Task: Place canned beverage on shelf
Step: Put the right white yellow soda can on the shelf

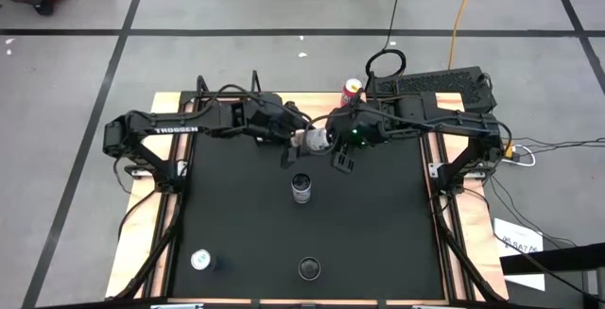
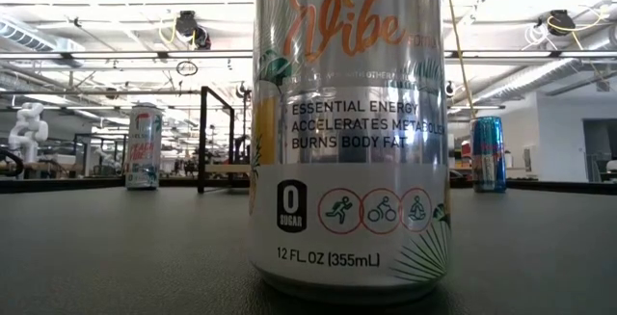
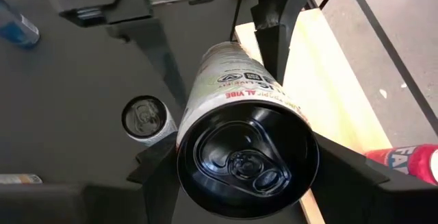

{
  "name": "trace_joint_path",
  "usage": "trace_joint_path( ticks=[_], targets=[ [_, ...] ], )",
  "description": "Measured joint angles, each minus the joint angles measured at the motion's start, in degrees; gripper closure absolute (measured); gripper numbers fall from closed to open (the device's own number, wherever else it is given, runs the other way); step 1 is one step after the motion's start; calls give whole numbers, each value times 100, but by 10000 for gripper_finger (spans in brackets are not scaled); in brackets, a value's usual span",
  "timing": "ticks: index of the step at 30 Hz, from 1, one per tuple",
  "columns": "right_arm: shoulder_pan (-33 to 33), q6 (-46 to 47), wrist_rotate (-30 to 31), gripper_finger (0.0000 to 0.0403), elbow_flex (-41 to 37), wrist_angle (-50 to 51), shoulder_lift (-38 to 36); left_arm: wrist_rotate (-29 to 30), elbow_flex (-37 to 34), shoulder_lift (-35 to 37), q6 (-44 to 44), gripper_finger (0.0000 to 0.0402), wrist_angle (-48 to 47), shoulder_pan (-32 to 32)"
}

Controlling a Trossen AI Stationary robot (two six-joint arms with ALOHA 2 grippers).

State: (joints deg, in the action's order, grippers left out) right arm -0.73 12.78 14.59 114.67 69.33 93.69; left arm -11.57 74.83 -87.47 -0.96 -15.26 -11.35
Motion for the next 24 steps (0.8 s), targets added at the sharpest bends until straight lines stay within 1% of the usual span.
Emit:
trace_joint_path(
  ticks=[3,8,10,13,15,18,21,24],
  targets=[
    [45,-9,-118,151,0,-68,0,-21,0,5,-20,86,5,-43],
    [97,-50,-190,151,0,-108,-2,-39,0,7,-301,136,6,-66],
    [141,-46,-288,150,-2,-135,-2,-39,-4,7,-297,147,4,-66],
    [192,-12,-295,138,-4,-204,-9,-4,-4,7,-295,150,85,-84],
    [234,243,-217,121,-4,-352,-20,32,-7,7,-224,151,174,-134],
    [365,657,-37,84,2,-636,-55,116,-9,-1,5,152,441,-268],
    [526,855,76,44,0,-760,-159,172,-9,-1,185,153,749,-401],
    [678,910,33,16,1,-858,-307,171,-9,8,250,153,948,-495]
  ],
)
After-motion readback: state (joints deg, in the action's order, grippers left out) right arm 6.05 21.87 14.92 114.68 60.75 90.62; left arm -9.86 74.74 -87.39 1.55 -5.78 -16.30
